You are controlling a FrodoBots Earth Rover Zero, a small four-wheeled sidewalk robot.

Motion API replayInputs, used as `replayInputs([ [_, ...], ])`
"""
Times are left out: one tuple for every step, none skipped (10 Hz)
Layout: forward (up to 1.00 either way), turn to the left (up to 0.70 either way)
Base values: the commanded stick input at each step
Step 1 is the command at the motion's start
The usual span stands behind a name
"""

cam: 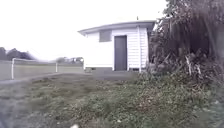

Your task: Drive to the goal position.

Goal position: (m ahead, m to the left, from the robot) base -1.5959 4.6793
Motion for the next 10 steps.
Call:
replayInputs([
  [0.04, 0.45],
  [0.03, 0.43],
  [0.06, 0.31],
  [0.21, 0.26],
  [0.44, 0.27],
  [0.45, 0.27],
  [0.45, 0.27],
  [0.45, 0.27],
  [0.45, 0.27],
  [0.45, 0.27],
])
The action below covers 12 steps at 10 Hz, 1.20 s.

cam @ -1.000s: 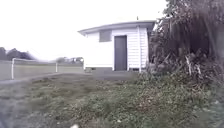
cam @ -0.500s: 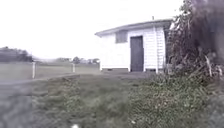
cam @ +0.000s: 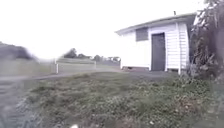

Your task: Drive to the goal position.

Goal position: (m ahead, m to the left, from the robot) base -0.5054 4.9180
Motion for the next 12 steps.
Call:
replayInputs([
  [0.45, 0.27],
  [0.45, 0.27],
  [0.45, 0.27],
  [0.45, 0.27],
  [0.45, 0.27],
  [0.45, 0.27],
  [0.45, 0.27],
  [0.45, 0.27],
  [0.45, 0.27],
  [0.45, 0.27],
  [0.35, 0.52],
  [0.24, 0.66],
])
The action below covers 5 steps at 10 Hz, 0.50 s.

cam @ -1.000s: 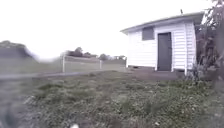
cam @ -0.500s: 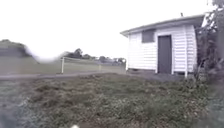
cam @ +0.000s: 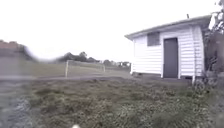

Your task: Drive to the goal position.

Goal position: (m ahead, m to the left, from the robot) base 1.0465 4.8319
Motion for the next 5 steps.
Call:
replayInputs([
  [0.08, 0.50],
  [0.02, 0.45],
  [0.02, 0.45],
  [0.03, 0.45],
  [0.03, 0.45],
])
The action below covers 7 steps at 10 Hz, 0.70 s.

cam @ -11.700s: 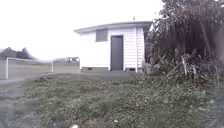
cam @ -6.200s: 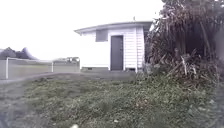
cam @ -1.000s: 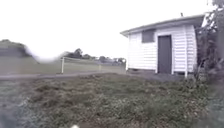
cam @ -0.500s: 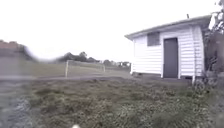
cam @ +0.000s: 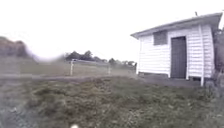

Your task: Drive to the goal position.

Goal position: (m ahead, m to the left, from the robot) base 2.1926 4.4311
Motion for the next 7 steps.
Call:
replayInputs([
  [0.02, 0.45],
  [0.02, 0.45],
  [0.02, 0.45],
  [0.03, 0.45],
  [0.02, 0.45],
  [0.02, 0.45],
  [0.03, 0.45],
])
